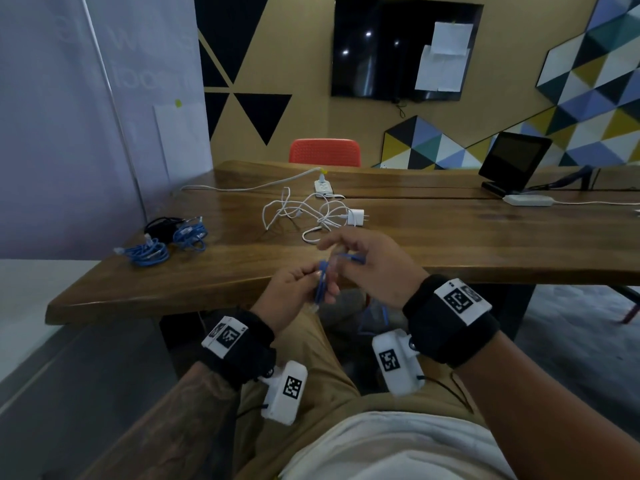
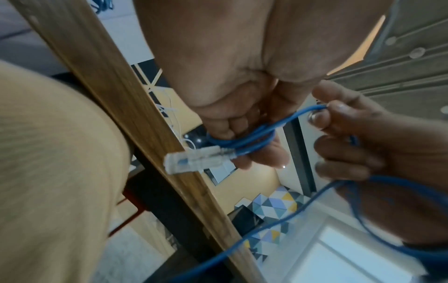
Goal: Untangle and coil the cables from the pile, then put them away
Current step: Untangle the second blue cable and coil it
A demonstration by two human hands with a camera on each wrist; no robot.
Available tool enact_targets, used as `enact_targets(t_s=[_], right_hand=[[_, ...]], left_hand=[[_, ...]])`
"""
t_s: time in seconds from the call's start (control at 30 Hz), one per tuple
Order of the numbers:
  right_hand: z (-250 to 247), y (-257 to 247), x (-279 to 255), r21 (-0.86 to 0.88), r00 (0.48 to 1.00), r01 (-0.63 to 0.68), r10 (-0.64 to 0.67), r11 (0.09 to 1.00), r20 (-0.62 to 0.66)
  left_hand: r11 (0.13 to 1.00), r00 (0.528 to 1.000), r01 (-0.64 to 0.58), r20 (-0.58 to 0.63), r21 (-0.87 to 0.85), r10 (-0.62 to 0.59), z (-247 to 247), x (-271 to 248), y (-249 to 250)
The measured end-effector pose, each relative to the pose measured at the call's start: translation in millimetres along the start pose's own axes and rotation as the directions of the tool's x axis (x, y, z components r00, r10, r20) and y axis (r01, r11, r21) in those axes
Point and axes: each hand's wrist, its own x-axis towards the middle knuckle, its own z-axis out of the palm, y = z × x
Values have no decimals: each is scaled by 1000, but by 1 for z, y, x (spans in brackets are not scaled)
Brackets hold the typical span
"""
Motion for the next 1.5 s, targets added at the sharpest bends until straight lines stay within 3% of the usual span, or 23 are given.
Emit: enact_targets(t_s=[0.13, 0.23, 0.37, 0.5, 0.6, 0.7, 0.77, 0.8, 0.87, 0.9, 0.97, 1.1, 1.2, 1.27, 1.33, 1.4, 1.5], right_hand=[[-12, 13, 3, -16, 991, 45, -47, 999, -127], [-11, 24, 2, 0, 986, 2, -2, 1000, -164], [12, 38, 2, 226, 982, -146, 168, 963, -85], [42, 49, -5, 426, 930, -362, 351, 829, 107], [52, 55, -8, 563, 888, -457, 391, 689, 242], [49, 61, -9, 727, 888, -422, 408, 541, 212], [45, 66, -10, 756, 884, -392, 444, 524, 150], [43, 68, -12, 724, 884, -373, 458, 580, 89], [42, 75, -15, 522, 908, -341, 418, 782, -33], [42, 77, -17, 376, 933, -319, 358, 870, -35], [45, 72, -18, 141, 959, -278, 265, 950, 102], [43, 32, -15, -70, 906, -194, 206, 978, 368], [35, 5, -15, -98, 899, -109, 140, 989, 414], [26, -4, -14, -92, 913, -71, 102, 993, 395], [19, -6, -13, -145, 910, -67, 120, 987, 397], [17, 0, -14, -205, 898, -100, 177, 974, 404], [24, 8, -18, -298, 849, -163, 287, 941, 444]], left_hand=[[985, 989, 102, 119, -138, -85, 7, -6, 11], [951, 981, 161, 146, -264, -125, 8, -9, 21], [808, 981, 188, 146, -559, -127, 5, -6, 24], [620, 974, 207, 219, -757, -59, -5, -1, 24], [553, 988, 145, 148, -821, -40, -14, 3, 24], [505, 997, 16, -27, -863, -79, -29, 7, 26], [480, 986, -77, -139, -874, -95, -43, 7, 30], [469, 977, -122, -189, -875, -98, -50, 8, 32], [476, 956, -190, -272, -859, -110, -59, 8, 36], [489, 948, -208, -298, -847, -113, -60, 7, 37], [518, 945, -216, -310, -828, -101, -57, 6, 36], [630, 936, -206, -338, -749, -96, -47, 9, 24], [756, 919, -195, -385, -625, -81, -36, 11, 11], [796, 913, -179, -399, -579, -85, -29, 11, 8], [751, 911, -160, -390, -641, -139, -25, 10, 10], [645, 914, -138, -347, -752, -209, -27, 11, 18], [575, 913, -140, -330, -806, -239, -26, 10, 29]])
